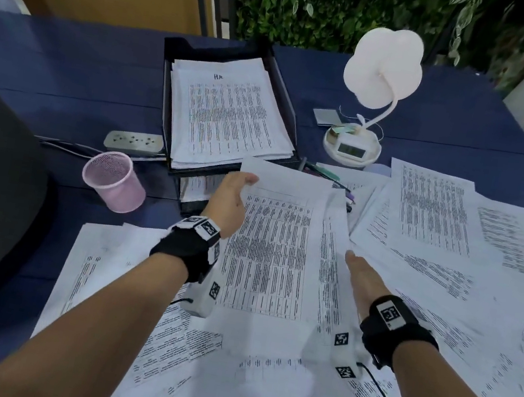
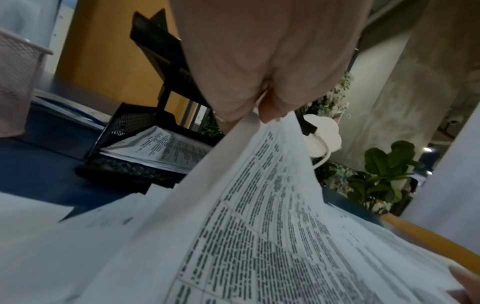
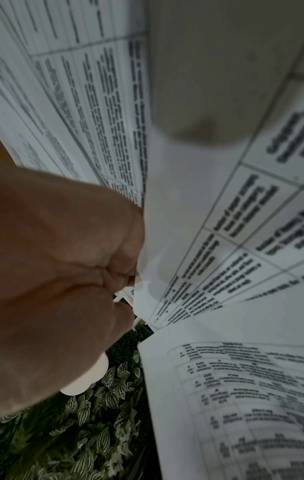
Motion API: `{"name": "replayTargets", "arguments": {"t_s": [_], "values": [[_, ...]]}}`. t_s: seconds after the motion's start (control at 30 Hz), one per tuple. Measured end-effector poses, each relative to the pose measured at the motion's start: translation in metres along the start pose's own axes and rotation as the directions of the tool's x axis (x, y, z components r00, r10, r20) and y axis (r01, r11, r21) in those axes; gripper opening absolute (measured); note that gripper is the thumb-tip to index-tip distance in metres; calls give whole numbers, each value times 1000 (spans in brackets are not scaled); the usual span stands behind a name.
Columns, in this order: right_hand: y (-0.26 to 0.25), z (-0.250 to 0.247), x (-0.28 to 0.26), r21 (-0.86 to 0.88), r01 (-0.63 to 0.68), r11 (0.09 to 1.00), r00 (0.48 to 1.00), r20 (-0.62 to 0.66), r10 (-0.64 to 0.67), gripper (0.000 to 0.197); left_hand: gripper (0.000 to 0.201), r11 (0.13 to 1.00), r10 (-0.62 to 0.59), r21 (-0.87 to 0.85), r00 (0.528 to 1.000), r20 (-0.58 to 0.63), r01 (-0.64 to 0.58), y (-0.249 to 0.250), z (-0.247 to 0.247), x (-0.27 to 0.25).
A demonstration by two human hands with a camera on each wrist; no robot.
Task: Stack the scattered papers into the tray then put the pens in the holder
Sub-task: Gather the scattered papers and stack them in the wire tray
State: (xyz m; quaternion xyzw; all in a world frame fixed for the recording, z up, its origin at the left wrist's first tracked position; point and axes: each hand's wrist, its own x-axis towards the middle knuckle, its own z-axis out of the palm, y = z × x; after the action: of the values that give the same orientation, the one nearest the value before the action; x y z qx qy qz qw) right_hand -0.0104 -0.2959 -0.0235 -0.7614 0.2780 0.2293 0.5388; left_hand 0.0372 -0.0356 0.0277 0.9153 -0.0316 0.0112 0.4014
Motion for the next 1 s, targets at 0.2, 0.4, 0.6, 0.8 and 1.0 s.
{"name": "replayTargets", "arguments": {"t_s": [0.2,0.4,0.6,0.8,1.0], "values": [[3,-2,5,-156,79,985,996,-23,-83,45,58,997,-46,-47,988,145,53,4,15,-6],[8,-2,9,-151,89,985,996,-10,-92,36,66,954,-155,-205,946,285,218,5,27,-9],[9,-2,9,-230,117,966,992,-23,-125,23,86,962,-269,56,885,380,269,-11,36,-16],[8,-11,-14,33,157,987,988,-7,-157,26,87,904,-305,-206,904,300,374,-39,33,-29],[-7,-14,-45,165,178,970,983,17,-183,44,74,860,-295,-314,894,337,402,-28,41,-46]]}}
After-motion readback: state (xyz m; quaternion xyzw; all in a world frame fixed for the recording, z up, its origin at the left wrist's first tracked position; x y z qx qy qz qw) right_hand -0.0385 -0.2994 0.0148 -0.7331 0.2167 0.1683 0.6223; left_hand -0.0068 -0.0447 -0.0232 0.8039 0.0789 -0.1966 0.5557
